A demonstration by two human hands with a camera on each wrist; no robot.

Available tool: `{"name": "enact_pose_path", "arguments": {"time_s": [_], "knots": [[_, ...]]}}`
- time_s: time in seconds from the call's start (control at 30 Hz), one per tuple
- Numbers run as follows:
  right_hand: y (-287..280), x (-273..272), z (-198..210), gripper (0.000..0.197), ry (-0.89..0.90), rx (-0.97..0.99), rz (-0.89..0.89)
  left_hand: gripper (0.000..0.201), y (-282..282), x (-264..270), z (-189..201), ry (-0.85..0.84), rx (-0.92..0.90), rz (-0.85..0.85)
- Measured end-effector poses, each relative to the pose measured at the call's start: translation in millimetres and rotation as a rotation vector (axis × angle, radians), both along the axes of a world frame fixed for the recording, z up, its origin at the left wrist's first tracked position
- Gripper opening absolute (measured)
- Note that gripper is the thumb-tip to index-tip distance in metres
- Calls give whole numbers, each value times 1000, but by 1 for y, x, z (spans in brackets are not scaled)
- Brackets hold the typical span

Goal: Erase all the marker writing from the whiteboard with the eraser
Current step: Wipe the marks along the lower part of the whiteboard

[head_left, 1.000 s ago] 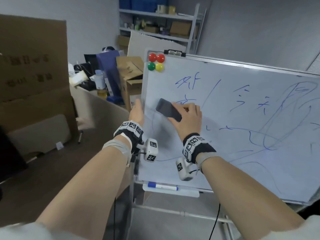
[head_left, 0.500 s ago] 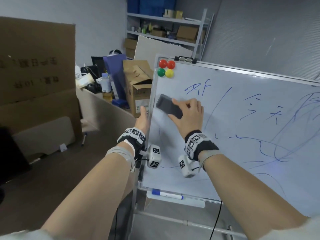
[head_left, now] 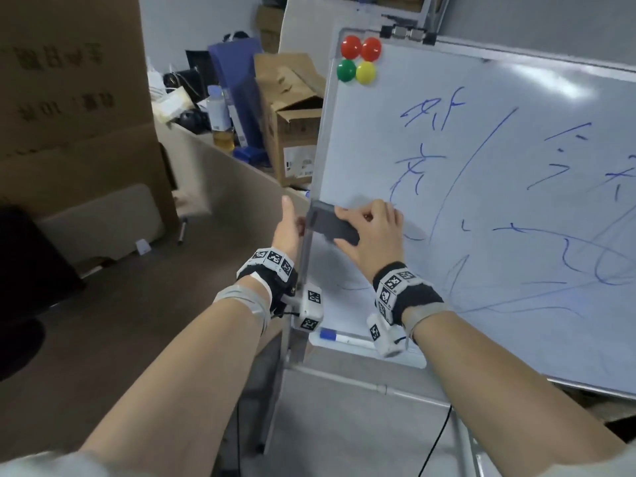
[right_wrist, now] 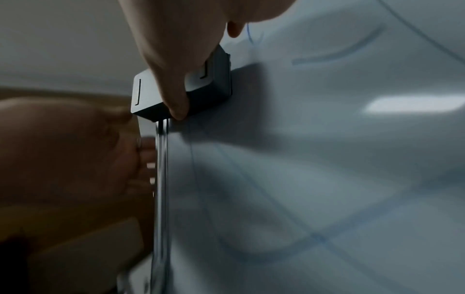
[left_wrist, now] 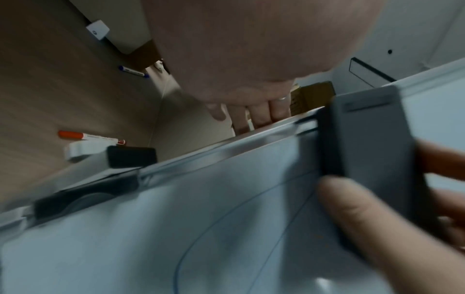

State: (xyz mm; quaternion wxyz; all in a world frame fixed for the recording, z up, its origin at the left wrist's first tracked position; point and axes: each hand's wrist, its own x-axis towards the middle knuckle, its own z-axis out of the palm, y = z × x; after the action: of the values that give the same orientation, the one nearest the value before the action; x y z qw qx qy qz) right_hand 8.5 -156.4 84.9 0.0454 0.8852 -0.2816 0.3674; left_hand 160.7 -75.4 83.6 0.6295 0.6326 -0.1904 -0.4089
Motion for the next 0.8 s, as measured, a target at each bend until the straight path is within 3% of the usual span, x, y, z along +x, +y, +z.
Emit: {"name": "enact_pose_path", "arguments": {"time_s": [0.17, 0.23, 0.37, 0.53, 0.6, 0.7, 0.8], "knots": [[14, -14, -78, 52, 172, 66, 16, 109, 2, 2, -50, 41, 70, 4], [17, -20, -88, 53, 195, 57, 17, 105, 3, 2, -74, 59, 75, 16], [13, -20, -63, 53, 120, 42, -37, 71, 23, -17, -57, 23, 114, 2], [2, -17, -33, 53, -81, 60, -123, 71, 30, -30, -45, 31, 98, 19], [8, -22, -54, 55, -23, 83, -105, 68, 29, -32, -53, 15, 132, 24], [23, -38, -116, 58, 215, 79, -29, 70, 26, -33, -61, -34, 209, 39], [30, -56, -160, 58, 336, 90, -33, 86, 23, -35, -64, -1, 250, 31]]}}
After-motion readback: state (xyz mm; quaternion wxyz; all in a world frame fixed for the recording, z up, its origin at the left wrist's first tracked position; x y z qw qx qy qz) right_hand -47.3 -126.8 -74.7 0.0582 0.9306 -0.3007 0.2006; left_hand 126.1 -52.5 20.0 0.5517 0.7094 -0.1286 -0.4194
